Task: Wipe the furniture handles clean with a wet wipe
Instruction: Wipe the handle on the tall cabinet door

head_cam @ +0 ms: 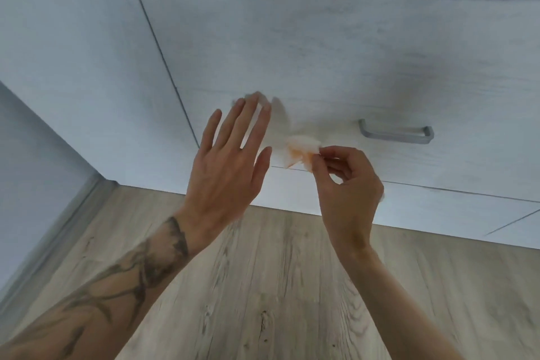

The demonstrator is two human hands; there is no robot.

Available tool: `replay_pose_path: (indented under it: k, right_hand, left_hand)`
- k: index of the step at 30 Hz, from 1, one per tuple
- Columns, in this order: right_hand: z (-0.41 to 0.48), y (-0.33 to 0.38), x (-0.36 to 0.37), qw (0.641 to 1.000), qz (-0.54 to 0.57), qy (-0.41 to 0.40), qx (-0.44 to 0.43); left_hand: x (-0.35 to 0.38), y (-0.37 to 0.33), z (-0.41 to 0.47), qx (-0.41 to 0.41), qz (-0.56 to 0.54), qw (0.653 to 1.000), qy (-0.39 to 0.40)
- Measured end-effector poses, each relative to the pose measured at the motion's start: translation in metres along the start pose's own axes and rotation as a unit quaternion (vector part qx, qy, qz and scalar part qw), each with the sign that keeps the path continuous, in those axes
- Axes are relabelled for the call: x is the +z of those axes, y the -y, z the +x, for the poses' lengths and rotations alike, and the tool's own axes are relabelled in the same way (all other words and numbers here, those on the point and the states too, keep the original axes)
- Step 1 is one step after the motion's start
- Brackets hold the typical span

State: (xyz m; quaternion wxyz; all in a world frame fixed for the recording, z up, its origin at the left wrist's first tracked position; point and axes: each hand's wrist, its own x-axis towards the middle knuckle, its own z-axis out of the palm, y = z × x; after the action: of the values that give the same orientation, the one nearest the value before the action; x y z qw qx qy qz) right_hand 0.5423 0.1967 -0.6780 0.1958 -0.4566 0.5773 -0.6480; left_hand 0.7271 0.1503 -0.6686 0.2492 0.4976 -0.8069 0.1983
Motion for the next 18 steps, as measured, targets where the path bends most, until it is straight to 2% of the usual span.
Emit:
replay_pose_path:
  k: [10, 14, 18]
  right_hand:
    - [0.041, 0.138, 0.075, 0.983, 0.096, 0.115, -0.109]
    - [0.040, 0.196, 0.123, 0.975, 0.102, 0.137, -0.143]
    - [0.043, 0.260, 0.166, 0.972, 0.107, 0.108, -0.178]
  left_hand:
    - [-0.141, 0.110, 0.022, -0.106, 0.068, 0.991, -0.053]
    - [-0.182, 0.172, 0.028, -0.103, 0.092, 0.987, -0.081]
    - [-0.216, 0.235, 0.043, -0.085, 0.096, 0.985, -0.115]
